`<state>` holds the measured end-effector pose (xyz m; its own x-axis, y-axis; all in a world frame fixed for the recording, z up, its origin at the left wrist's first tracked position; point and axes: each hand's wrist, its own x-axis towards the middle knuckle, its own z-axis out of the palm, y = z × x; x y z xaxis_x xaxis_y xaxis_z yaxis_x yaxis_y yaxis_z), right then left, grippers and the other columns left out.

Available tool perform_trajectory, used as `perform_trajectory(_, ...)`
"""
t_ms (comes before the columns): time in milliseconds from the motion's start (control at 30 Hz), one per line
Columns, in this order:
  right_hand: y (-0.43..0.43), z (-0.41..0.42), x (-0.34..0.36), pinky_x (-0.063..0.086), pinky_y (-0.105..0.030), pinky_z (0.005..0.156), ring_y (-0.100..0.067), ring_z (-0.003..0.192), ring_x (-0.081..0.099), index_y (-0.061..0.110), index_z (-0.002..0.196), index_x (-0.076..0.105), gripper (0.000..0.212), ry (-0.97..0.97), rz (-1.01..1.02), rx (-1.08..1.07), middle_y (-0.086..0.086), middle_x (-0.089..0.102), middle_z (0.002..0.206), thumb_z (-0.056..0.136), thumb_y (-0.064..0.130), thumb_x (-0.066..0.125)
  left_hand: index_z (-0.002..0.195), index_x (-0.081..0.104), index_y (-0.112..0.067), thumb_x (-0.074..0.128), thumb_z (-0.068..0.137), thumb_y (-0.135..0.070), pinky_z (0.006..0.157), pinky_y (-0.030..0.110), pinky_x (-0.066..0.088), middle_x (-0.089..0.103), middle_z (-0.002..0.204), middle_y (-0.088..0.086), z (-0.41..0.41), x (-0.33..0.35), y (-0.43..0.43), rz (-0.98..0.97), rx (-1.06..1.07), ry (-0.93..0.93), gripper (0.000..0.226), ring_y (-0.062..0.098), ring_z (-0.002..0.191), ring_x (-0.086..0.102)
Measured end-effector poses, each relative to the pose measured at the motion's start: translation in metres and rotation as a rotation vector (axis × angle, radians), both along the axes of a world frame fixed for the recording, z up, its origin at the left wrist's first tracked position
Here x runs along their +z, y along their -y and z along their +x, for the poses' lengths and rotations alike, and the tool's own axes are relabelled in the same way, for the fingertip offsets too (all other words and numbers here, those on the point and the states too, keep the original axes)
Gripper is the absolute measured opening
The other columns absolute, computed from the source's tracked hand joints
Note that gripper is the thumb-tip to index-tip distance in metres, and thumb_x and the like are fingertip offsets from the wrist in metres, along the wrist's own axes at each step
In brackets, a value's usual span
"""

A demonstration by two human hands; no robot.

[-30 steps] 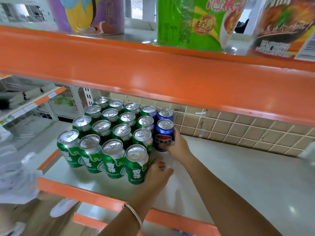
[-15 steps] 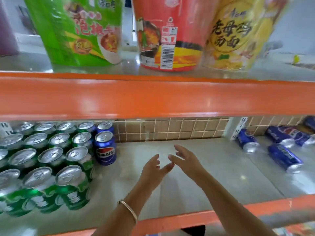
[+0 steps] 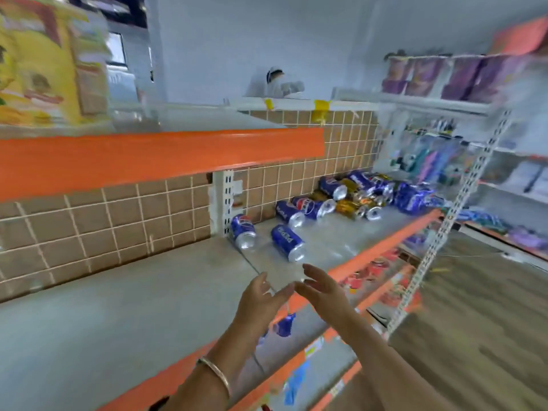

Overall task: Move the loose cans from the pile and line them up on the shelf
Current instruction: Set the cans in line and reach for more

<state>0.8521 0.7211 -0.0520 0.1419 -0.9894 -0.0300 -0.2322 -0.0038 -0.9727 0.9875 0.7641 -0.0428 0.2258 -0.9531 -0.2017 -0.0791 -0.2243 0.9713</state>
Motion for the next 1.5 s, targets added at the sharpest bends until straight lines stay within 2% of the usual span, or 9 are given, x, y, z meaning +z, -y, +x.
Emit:
perform_trajectory(100,0.010,-0.046,-0.005,0.044,-0.024,0.083,-0.018,0.105,0.054,0.006,0.128,0.052,0.045,0.002,0.001,-0.086,-0.009,0.055,0.130,0.086,0.007,0.066,0.116,0.056,-0.014,0.078,0.074,-0.031,0.086,0.030,0.047,0.057,0.122,0.013,-0.046,-0.003,0.020,0.003,-0.032,-0.049,0.050,0.024,0.108,0.059)
perform_trajectory(200,0.019,-0.078,-0.006,0.043,-0.021,0.076,-0.018,0.104,0.055,0.008,0.127,0.053,0.042,-0.021,0.000,-0.133,-0.006,0.057,0.125,0.087,0.013,0.066,0.127,0.048,-0.005,0.080,0.069,-0.043,0.076,0.026,0.046,0.058,0.121,0.013,-0.075,-0.006,0.038,0.048,-0.039,-0.047,0.076,0.023,0.097,0.060)
perform_trajectory(367,0.038,-0.098,-0.012,0.045,-0.025,0.080,-0.017,0.102,0.055,0.009,0.126,0.054,0.039,0.039,0.021,-0.178,-0.006,0.058,0.120,0.088,0.012,0.064,0.129,0.049,-0.008,0.078,0.064,-0.042,0.090,0.035,0.047,0.062,0.118,0.017,-0.088,-0.008,0.073,0.106,0.042,-0.029,0.079,0.031,0.109,0.060)
perform_trajectory(500,0.065,-0.095,-0.017,0.044,-0.023,0.079,-0.015,0.102,0.055,0.011,0.124,0.055,0.037,0.069,0.066,-0.130,-0.004,0.059,0.119,0.089,0.015,0.064,0.114,0.058,-0.008,0.074,0.068,-0.038,0.085,0.040,0.048,0.062,0.110,0.026,-0.080,-0.017,0.105,0.118,0.085,-0.041,0.057,0.040,0.105,0.060)
perform_trajectory(667,0.118,-0.073,-0.018,0.043,-0.022,0.075,-0.016,0.097,0.055,0.012,0.125,0.055,0.038,0.052,0.088,-0.068,-0.006,0.058,0.121,0.088,0.015,0.064,0.080,0.061,-0.011,0.070,0.078,-0.028,0.057,0.026,0.037,0.054,0.065,0.005,-0.053,-0.022,0.151,0.125,0.185,-0.059,0.020,0.018,0.059,0.049)
perform_trajectory(933,0.205,-0.053,-0.005,0.047,-0.023,0.076,-0.017,0.108,0.055,0.017,0.132,0.049,0.044,-0.039,0.134,0.076,-0.004,0.053,0.131,0.091,0.023,0.059,0.111,0.062,0.001,0.075,0.075,-0.032,0.094,0.045,0.050,0.066,0.102,0.020,-0.030,-0.038,0.234,0.302,0.287,-0.116,0.051,0.035,0.097,0.063)
perform_trajectory(1233,0.272,-0.054,-0.006,0.045,-0.032,0.097,-0.017,0.108,0.052,0.015,0.136,0.045,0.045,-0.166,0.259,0.208,-0.006,0.050,0.135,0.093,0.024,0.054,0.116,0.054,-0.001,0.080,0.071,-0.026,0.052,0.026,0.048,0.066,0.093,0.016,-0.046,-0.036,0.257,0.343,0.263,-0.035,0.058,0.023,0.070,0.065)
perform_trajectory(1400,0.315,-0.047,-0.012,0.045,-0.028,0.084,-0.016,0.100,0.052,0.012,0.129,0.050,0.039,-0.273,0.255,0.267,-0.003,0.055,0.117,0.093,0.026,0.054,0.125,0.046,-0.018,0.084,0.054,-0.050,0.088,0.031,0.048,0.050,0.117,0.006,-0.058,-0.037,0.265,0.426,0.107,0.482,0.086,0.022,0.105,0.053)
perform_trajectory(1500,0.336,-0.038,-0.013,0.041,-0.028,0.084,-0.019,0.108,0.054,0.011,0.132,0.048,0.047,-0.316,0.194,0.278,-0.004,0.058,0.121,0.090,0.030,0.055,0.131,0.041,-0.017,0.079,0.062,-0.048,0.092,0.030,0.046,0.046,0.122,0.007,-0.052,-0.028,0.262,0.424,0.132,0.556,0.085,0.022,0.109,0.051)
